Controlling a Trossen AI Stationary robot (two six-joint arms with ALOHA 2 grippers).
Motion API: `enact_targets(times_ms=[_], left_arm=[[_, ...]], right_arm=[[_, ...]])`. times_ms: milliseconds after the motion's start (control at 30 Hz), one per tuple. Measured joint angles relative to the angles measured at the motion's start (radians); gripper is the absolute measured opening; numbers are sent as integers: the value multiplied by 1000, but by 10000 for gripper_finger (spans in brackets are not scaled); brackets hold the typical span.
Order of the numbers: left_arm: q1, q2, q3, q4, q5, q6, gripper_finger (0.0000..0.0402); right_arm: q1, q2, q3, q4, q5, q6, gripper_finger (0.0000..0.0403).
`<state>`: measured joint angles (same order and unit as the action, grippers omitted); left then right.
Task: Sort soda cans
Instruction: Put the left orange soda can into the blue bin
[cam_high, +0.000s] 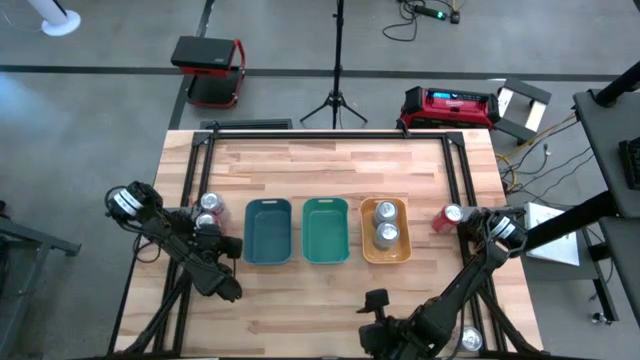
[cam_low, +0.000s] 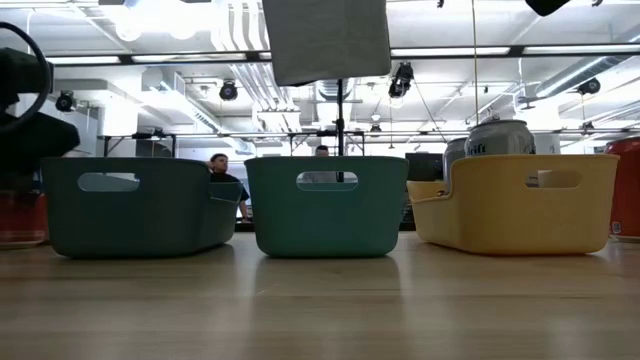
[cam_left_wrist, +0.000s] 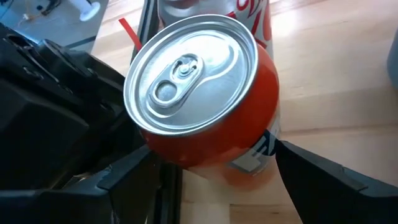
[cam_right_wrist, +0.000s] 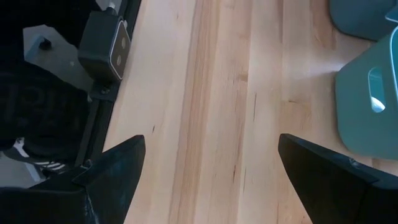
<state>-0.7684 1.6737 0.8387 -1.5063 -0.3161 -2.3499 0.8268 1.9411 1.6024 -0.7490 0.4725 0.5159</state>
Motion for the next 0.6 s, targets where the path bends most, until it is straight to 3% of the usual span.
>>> enact_targets(times_ms=[233, 600], left_arm=[[17, -12, 7, 5, -9, 5, 300], [66, -141, 15, 6, -150, 6, 300]], right_arm=[[0, 0, 0, 0, 0, 0, 364], [0, 0, 0, 8, 0, 0, 364]])
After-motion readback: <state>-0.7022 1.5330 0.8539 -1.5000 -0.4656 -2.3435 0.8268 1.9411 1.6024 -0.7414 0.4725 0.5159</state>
